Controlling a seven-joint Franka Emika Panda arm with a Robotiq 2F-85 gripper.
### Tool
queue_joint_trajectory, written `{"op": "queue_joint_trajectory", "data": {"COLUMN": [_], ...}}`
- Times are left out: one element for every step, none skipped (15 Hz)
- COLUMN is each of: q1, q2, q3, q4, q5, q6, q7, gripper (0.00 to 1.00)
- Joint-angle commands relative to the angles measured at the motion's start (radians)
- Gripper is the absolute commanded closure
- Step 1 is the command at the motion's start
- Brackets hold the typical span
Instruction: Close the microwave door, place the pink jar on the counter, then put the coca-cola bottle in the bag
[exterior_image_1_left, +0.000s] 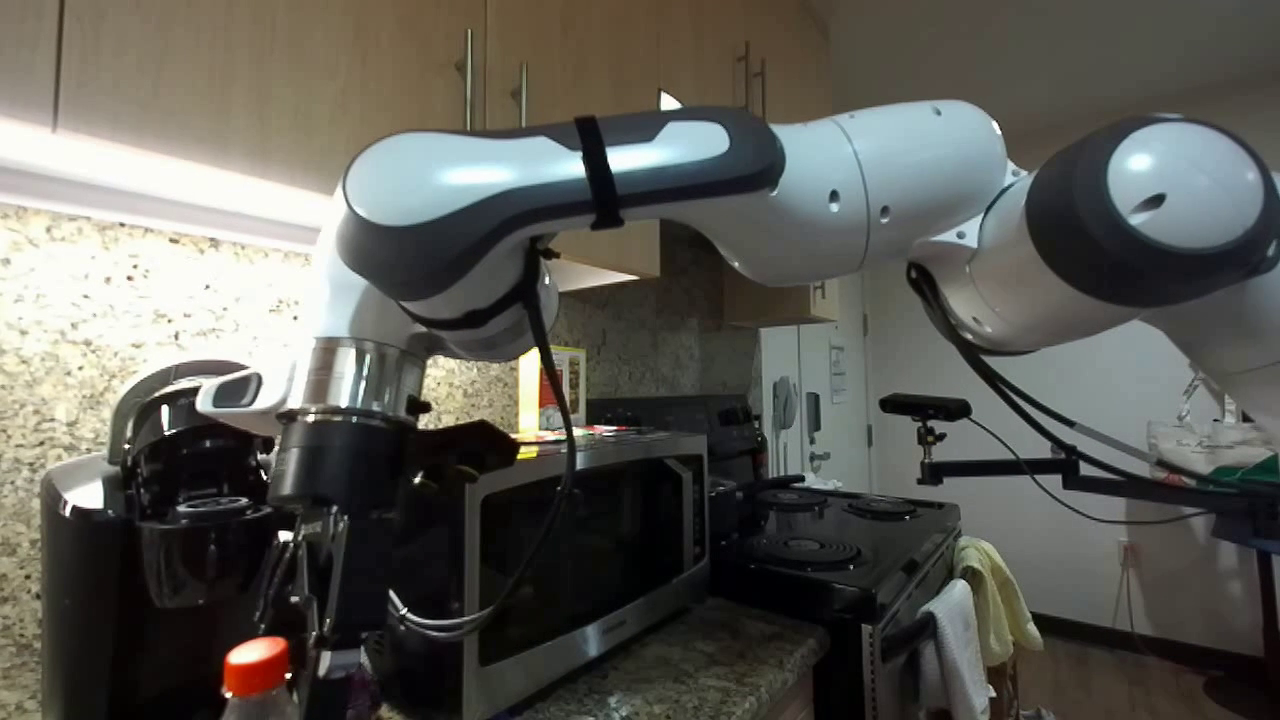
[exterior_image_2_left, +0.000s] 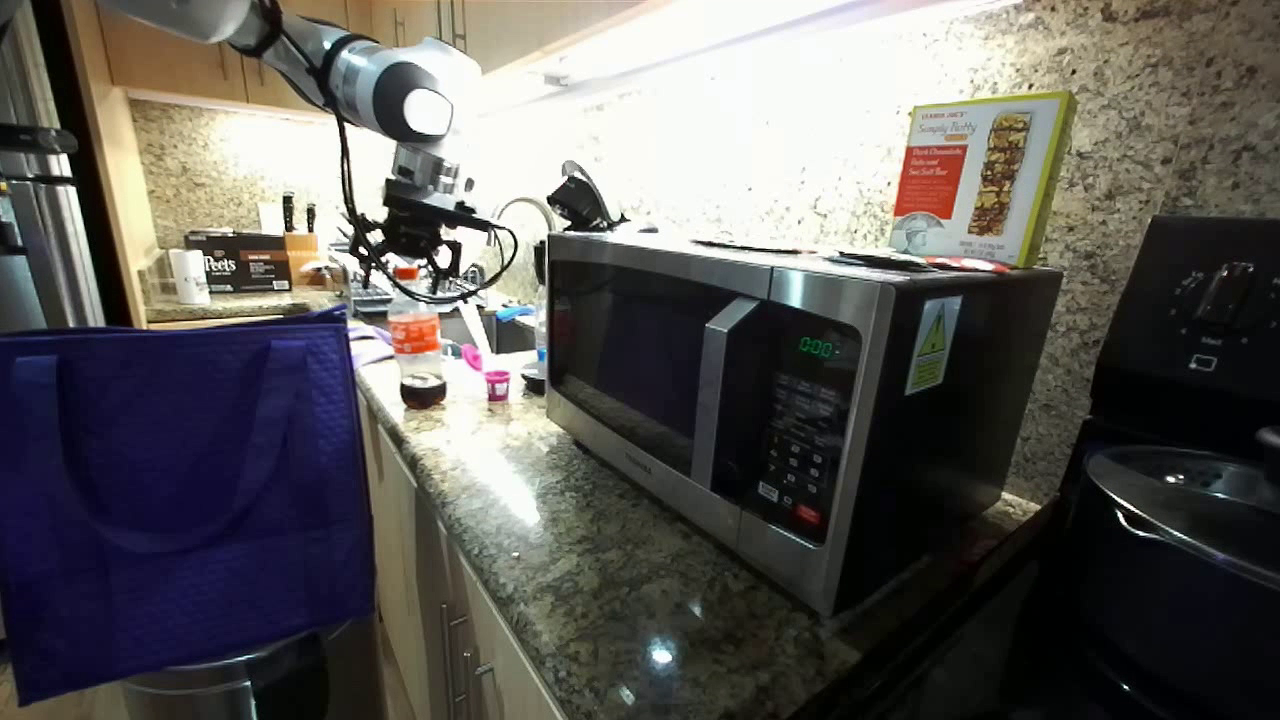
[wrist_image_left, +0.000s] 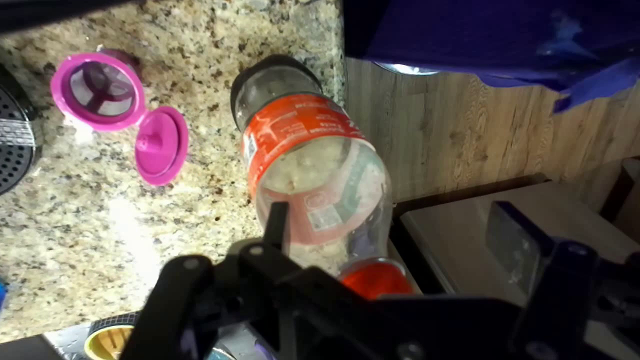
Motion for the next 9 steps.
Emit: {"op": "queue_joint_trajectory", "data": {"q1": [0.017,0.021,0.025,0.025,0.027,0.028,0.029,0.030,0.032], "q2": [0.005,0.006,0.004,0.005,0.006,0.007,0.007,0.009,0.012], "q3": [-0.004,-0.006,-0.010,-0.011,-0.013,-0.015,-0.017,-0.019,-0.021], "q4": [0.040,0.046,0.050,0.055,0.060,0.066,0.068,0.073,0.076], "q5": [-0.023,-0.026,-0.030,-0.031,-0.033,-0.035,-0.038,-0.039,-0.043], "q6": [-0.037,-0.039,-0.038,-0.037,-0.038,-0.040,-0.038,-0.042,-0.041], "q7": [0.003,0.004,0.010,0.006,0.007,0.005,0.005,0.001,-0.006], "gripper": [0.00,0.00,0.00,0.00,0.00,0.00,0.14,0.27,0.33]}}
